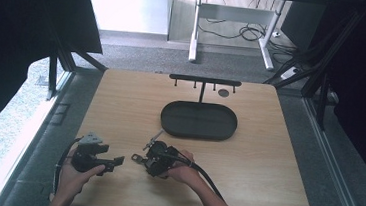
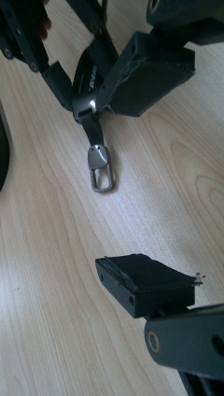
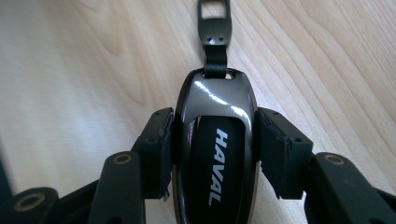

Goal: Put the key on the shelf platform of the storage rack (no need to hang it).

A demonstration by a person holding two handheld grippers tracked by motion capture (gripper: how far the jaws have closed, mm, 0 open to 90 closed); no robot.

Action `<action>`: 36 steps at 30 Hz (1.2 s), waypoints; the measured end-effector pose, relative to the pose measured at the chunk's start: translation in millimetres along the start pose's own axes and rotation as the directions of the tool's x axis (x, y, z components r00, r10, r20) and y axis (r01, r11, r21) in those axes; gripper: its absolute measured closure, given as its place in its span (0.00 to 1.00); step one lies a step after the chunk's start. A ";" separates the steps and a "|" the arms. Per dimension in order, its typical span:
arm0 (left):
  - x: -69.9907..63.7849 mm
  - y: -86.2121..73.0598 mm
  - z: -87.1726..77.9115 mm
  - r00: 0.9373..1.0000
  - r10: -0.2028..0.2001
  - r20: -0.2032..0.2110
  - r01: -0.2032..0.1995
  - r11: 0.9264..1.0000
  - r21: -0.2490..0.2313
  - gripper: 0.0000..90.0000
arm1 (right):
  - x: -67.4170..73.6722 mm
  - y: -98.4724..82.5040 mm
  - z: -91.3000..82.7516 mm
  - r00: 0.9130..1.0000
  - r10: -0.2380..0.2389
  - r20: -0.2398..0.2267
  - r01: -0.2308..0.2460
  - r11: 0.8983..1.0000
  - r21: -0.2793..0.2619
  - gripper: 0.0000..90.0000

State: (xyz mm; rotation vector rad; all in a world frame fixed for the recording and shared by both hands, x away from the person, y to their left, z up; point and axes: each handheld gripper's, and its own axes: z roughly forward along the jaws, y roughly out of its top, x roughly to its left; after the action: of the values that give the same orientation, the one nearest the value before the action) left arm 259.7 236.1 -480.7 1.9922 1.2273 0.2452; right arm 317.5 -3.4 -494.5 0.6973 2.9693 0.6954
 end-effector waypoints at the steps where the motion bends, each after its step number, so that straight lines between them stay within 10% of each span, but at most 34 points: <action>1: 0.3 0.1 -0.1 1.000 0.003 0.001 -0.003 1.000 0.000 0.24 | -0.7 0.2 -3.0 1.000 -0.003 -0.016 0.003 1.000 -0.008 0.54; 36: -2.9 0.8 1.6 1.000 0.014 0.003 -0.014 1.000 0.004 0.24 | -19.1 -3.3 -86.2 0.998 -0.003 0.070 0.013 0.990 -0.139 0.54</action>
State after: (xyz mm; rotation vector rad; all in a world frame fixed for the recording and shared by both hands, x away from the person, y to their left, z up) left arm 259.5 232.7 -480.6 2.0045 1.2136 0.2466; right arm 323.8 -50.3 -419.9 0.6851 2.8255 0.8500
